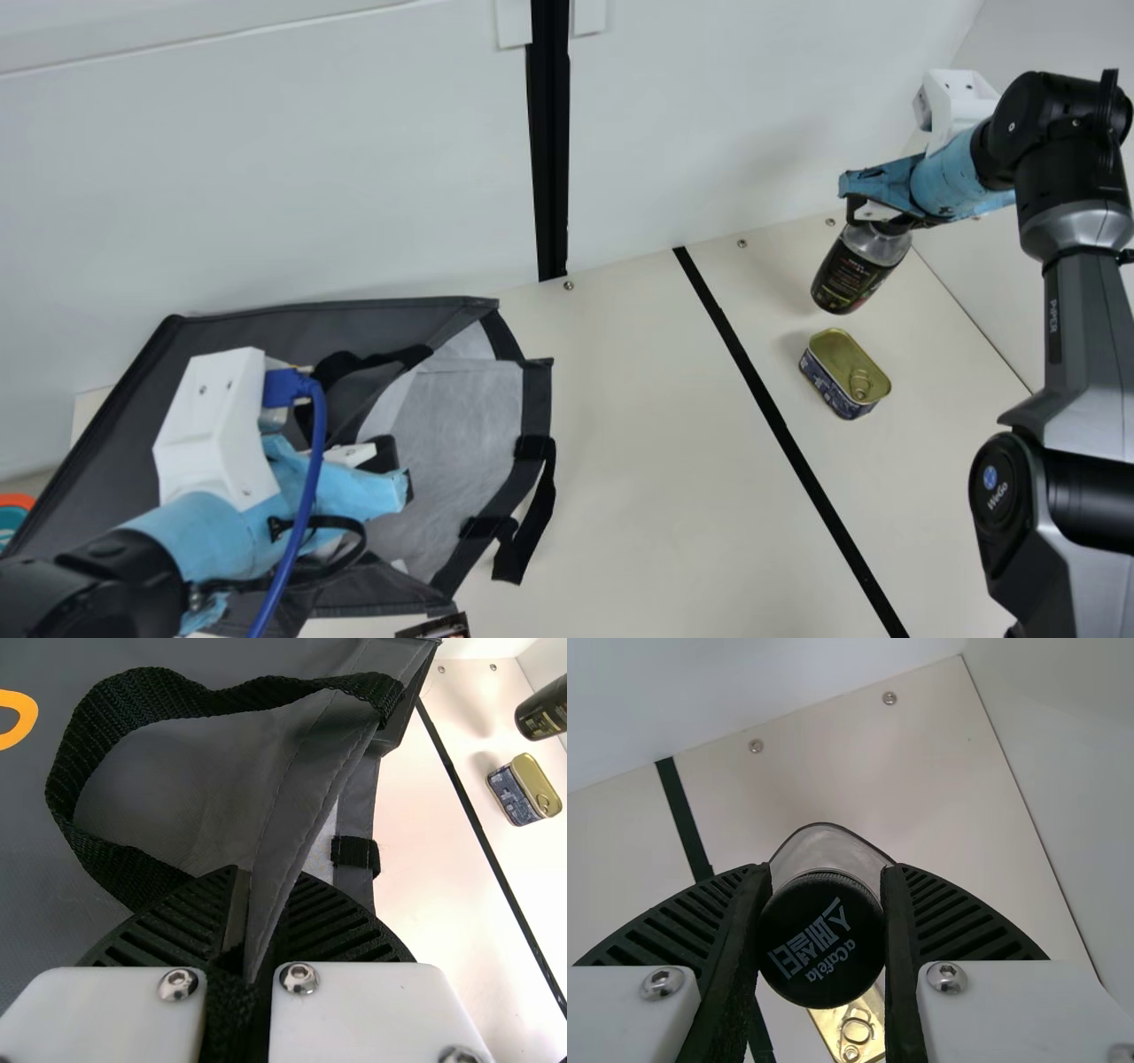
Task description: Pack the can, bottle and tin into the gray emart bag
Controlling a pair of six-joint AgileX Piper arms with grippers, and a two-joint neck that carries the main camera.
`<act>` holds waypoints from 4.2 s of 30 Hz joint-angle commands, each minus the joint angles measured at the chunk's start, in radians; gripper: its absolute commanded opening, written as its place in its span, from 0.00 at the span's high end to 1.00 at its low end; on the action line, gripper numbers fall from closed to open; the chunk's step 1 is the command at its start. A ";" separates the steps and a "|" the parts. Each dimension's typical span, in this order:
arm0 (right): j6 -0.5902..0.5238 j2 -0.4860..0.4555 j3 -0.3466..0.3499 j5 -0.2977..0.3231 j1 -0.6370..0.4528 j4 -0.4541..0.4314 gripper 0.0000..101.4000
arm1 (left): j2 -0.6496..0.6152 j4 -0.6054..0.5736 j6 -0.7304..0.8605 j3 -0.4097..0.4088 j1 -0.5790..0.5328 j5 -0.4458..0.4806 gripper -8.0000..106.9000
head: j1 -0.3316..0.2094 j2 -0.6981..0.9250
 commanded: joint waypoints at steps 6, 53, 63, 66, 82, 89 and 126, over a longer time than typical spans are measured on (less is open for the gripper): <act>-0.020 -0.031 0.021 -0.002 0.017 0.011 1.00 | 0.000 0.000 0.000 0.000 0.000 0.000 0.84 | -0.023 -0.001; -0.134 -0.331 0.374 -0.044 0.270 0.055 1.00 | 0.000 0.000 0.000 0.000 0.000 0.000 0.84 | -0.023 -0.001; -0.147 -0.387 0.443 -0.048 0.318 0.056 1.00 | 0.000 0.000 0.000 0.000 0.000 0.000 0.84 | -0.023 -0.001; -0.152 -0.404 0.461 -0.048 0.330 0.058 1.00 | 0.000 0.000 0.000 0.000 0.000 0.000 0.84 | -0.023 -0.001; -0.175 -0.475 0.522 -0.039 0.368 0.073 1.00 | 0.000 0.000 0.000 0.000 0.000 0.000 0.84 | -0.023 -0.001; -0.192 -0.502 0.541 -0.032 0.372 0.089 1.00 | 0.000 0.000 0.000 0.000 0.000 0.000 0.84 | -0.023 -0.001; -0.328 -0.640 0.654 0.013 0.501 0.184 1.00 | 0.000 0.000 0.000 0.000 0.000 0.000 0.84 | -0.023 -0.001</act>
